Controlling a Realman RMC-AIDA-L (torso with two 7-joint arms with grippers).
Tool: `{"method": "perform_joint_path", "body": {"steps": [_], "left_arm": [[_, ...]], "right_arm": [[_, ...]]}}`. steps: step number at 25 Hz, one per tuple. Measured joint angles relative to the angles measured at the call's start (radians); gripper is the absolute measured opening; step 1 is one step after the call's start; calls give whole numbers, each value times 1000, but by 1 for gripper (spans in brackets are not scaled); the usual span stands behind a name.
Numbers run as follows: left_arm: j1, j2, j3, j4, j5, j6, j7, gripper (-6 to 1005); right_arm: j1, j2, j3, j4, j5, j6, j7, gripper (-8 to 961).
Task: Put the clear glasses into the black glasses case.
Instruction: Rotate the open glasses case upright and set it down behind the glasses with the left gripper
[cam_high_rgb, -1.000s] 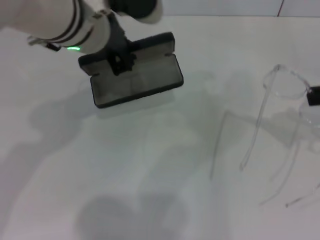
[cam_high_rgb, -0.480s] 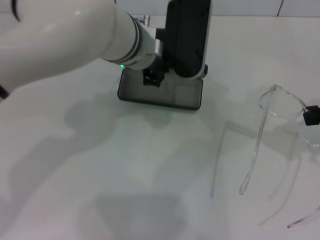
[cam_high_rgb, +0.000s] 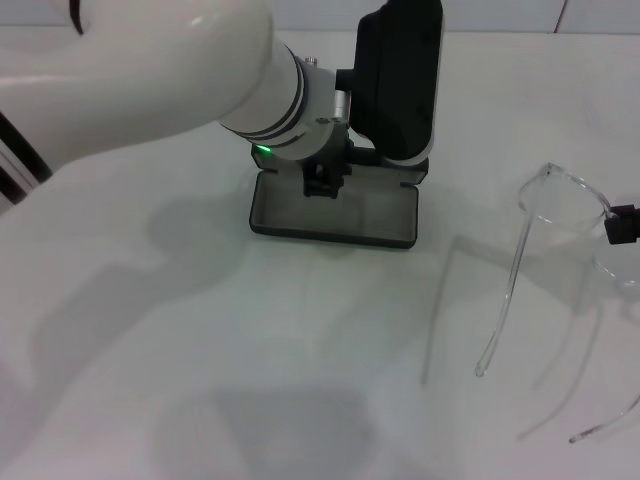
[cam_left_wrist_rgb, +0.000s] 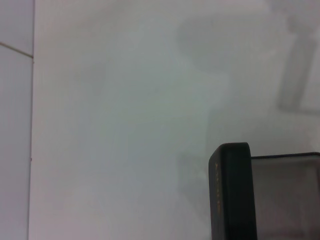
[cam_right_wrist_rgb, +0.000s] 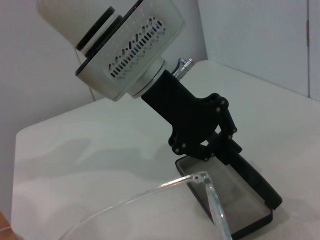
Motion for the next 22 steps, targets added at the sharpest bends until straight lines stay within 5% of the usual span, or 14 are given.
{"method": "perform_joint_path", "body": {"steps": [19,22], "left_arm": [[-4,-1,33,-29,5,-7,-106,223],[-2,-2,34,-7,4,21,-117,315]], "right_arm": [[-4,2,11,-2,7,-5,0,63],[-8,2,11,-3,9,-4,-1,63]]}}
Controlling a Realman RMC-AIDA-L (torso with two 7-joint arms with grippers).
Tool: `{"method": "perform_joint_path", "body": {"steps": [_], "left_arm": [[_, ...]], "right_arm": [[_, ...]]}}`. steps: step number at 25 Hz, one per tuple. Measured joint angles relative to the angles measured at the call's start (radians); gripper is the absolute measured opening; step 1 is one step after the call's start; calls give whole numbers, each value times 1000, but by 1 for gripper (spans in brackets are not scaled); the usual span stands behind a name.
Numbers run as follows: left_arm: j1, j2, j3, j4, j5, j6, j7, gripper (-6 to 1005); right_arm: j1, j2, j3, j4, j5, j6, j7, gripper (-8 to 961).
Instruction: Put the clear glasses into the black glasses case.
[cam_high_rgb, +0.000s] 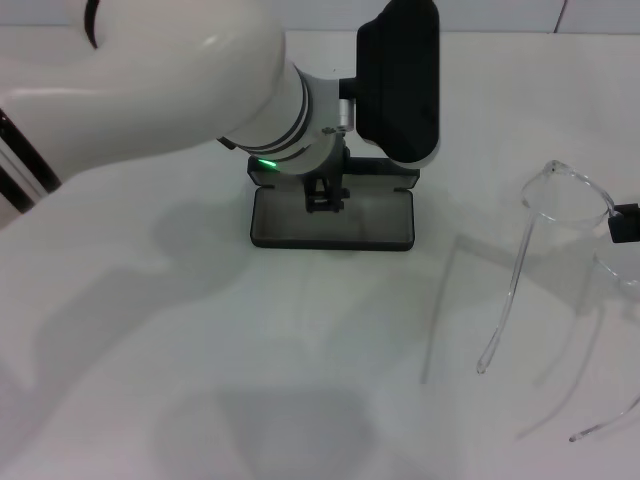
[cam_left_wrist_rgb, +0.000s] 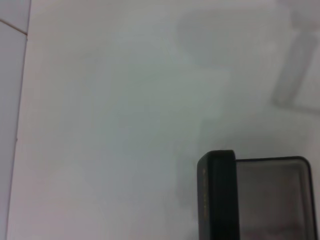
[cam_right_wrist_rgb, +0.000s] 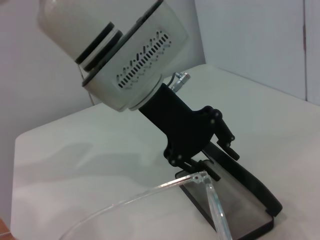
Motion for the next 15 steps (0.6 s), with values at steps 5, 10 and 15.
{"method": "perform_joint_path", "body": {"steps": [5,10,15], "left_arm": [[23,3,-20,103,-2,43,-25,402],[74,5,-88,258,-66,99,-20,424],[163,6,-203,451,-205,111,-7,415]], "right_arm": [[-3,0,1,0,0,3,-8,63],[-3,0,21,1,2,8,-20,63],[-3,3,62,8,60,39,-39,63]]}}
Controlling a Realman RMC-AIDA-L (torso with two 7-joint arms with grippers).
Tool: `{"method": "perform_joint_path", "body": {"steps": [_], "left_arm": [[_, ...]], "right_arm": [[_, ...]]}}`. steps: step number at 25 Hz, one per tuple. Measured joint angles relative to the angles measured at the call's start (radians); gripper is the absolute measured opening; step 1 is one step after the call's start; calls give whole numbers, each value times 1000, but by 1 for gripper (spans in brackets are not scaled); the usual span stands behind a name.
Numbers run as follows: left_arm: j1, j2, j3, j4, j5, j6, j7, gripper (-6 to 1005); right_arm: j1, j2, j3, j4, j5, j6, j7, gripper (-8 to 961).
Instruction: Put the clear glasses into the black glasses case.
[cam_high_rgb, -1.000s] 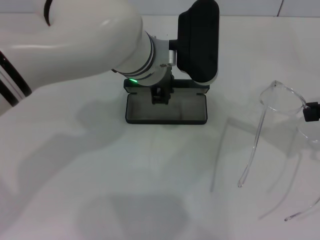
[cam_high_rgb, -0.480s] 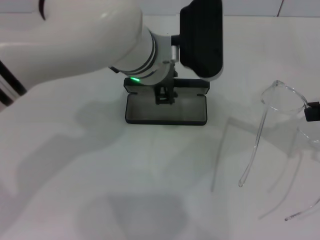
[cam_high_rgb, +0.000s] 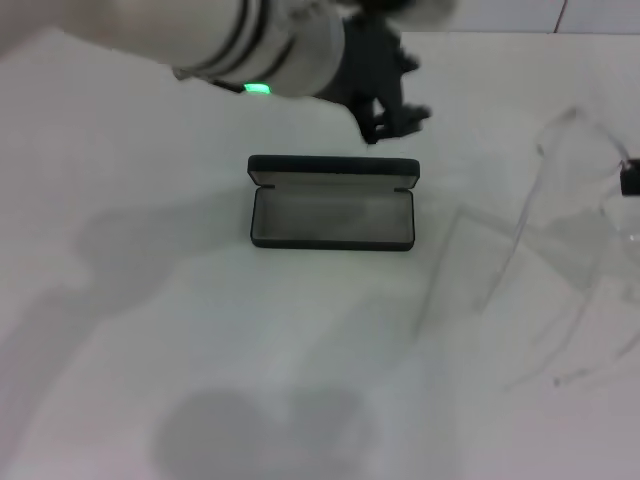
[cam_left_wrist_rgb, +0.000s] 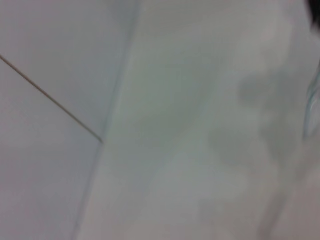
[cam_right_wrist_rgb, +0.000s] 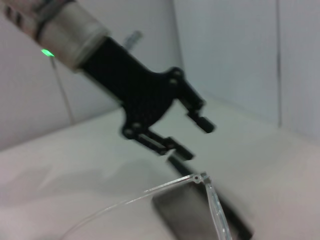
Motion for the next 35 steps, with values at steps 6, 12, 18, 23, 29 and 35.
{"method": "perform_joint_path", "body": {"steps": [6,12,18,23,29,35], "left_arm": [[135,1,-135,166,-278,-1,44,404],[276,3,-279,150,-751,9,250,393],[305,3,-328,27,-964,67,373,163],[297,4,-365,-73,-1055,134,426,63],[261,5,-427,-192,-1114,219,452,64],[208,6,-502,-373,-1206,327,522,64]], "right_arm": [[-11,0,-2,75,156,43,-37,63],[22,-1,-8,247,269,53,-128,63],[77,0,-11,393,296,62,-212,64],[110,0,-26,463,328,56,-259,64],[113,0,-87,500,412,37,-316,64],[112,3,-109,504,454,19,-331,64]]}}
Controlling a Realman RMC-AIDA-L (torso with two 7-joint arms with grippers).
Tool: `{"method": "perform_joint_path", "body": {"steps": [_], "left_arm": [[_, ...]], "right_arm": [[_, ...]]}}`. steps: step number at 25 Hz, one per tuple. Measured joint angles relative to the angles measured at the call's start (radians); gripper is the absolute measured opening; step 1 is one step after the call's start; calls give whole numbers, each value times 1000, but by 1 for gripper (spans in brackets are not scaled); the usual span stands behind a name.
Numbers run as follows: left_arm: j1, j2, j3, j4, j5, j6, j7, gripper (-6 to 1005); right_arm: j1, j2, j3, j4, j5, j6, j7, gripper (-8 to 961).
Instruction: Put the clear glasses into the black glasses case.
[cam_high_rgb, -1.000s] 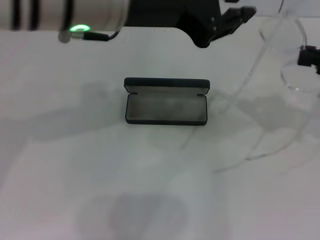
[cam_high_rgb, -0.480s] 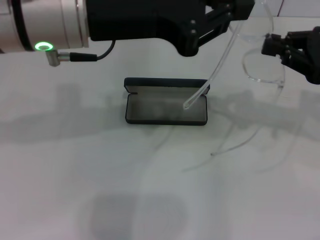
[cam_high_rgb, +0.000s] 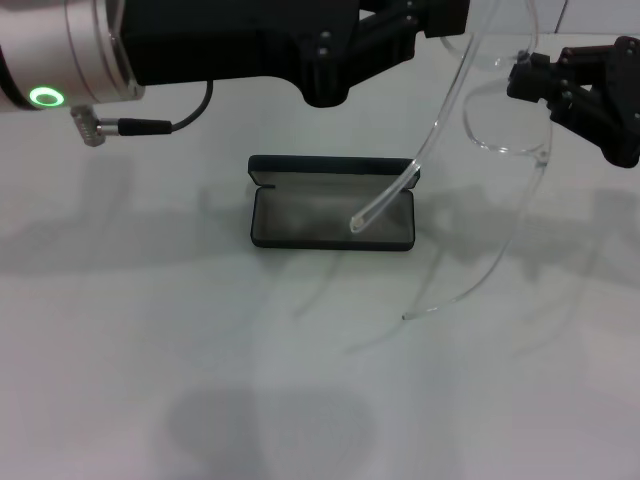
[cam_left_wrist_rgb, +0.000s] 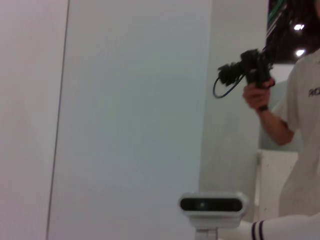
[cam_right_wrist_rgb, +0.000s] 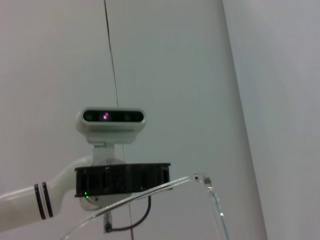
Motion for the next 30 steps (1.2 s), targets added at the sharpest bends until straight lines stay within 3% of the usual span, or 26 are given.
{"method": "perform_joint_path", "body": {"steps": [18,30], "left_arm": [[-19,1,20,-94,-32,85,79,63],[-19,-2,20,-152,-34,85,163,63]], "right_arm": [[46,4,-19,60,30,0,-26,64],[43,4,-93,66,94,-8,-26,64]]}}
